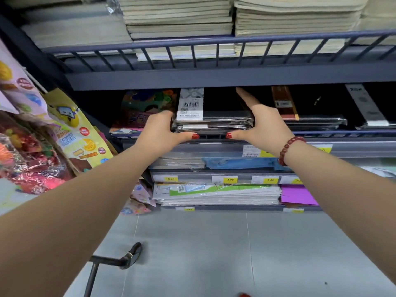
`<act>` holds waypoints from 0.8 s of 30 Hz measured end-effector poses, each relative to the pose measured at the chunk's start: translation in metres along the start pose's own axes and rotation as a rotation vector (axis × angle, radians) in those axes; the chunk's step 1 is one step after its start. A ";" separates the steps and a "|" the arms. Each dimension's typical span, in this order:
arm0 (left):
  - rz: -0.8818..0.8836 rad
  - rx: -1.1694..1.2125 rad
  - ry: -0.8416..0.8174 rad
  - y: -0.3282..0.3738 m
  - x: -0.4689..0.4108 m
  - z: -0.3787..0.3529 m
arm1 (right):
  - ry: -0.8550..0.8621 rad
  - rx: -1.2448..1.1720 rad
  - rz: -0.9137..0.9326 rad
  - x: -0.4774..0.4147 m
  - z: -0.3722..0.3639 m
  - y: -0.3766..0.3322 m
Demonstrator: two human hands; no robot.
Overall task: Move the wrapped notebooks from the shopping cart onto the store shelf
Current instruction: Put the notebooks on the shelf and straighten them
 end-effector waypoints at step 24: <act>0.002 0.195 -0.005 -0.015 -0.023 -0.019 | 0.155 0.228 -0.076 -0.009 0.010 0.017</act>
Point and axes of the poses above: each hand's wrist, its own x-axis away from the middle knuckle, its own z-axis out of the back of the hand, y = z × x, the point moved 10 cm from there along -x, towards the middle knuckle, and after that the axes turned 14 degrees about -x, right-handed, at the moved point
